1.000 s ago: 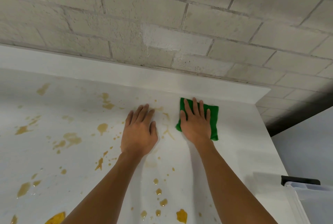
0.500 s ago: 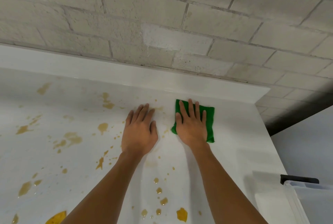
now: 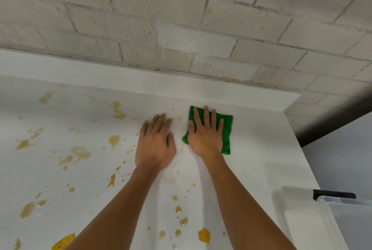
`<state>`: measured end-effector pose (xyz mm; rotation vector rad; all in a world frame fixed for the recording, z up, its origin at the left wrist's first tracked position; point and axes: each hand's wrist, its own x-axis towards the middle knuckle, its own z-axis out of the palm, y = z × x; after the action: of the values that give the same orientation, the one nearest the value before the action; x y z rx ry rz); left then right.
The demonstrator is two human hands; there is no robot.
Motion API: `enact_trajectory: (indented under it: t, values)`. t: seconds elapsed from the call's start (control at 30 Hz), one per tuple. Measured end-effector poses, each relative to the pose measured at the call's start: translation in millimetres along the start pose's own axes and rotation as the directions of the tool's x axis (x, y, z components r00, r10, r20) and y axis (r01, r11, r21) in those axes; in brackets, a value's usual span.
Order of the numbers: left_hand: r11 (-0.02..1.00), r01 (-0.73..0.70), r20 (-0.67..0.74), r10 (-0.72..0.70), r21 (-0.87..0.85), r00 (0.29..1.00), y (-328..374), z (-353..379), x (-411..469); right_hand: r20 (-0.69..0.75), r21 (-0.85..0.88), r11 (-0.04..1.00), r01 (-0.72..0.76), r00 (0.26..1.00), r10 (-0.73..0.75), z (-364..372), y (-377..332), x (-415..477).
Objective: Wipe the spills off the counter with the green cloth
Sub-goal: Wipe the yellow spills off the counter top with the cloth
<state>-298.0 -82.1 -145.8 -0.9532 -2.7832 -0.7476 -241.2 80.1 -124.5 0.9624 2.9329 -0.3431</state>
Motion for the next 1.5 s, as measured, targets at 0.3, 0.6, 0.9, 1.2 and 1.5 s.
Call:
enact_trajectory:
  t: [0.3,0.6,0.9,1.2,1.5]
  values:
    - [1.000,-0.003,-0.013,0.003,-0.008,1.000,-1.3,1.0,-0.7,-0.037,-0.071,0.993,0.098,0.994,-0.101,-2.1,53.1,-24.4]
    - [1.000,-0.015,-0.025,0.014,-0.006,1.000,-0.8,1.0,-0.3,-0.025,-0.057,0.955,0.291,0.956,-0.293,5.9,13.9,-29.1]
    - [1.000,-0.010,-0.033,0.010,-0.010,0.999,-1.4,1.5,-0.4,-0.014,-0.020,1.000,0.004,1.000,-0.004,-3.7,25.2,1.5]
    - [1.000,-0.014,-0.029,0.013,-0.006,0.999,-1.8,1.5,0.2,-0.045,-0.048,0.947,0.318,0.946,-0.320,-0.8,44.1,-24.9]
    - [1.000,-0.020,-0.034,0.020,0.004,0.999,-0.6,1.2,-0.1,0.023,0.000,0.997,0.080,0.997,-0.080,-2.7,-3.9,27.6]
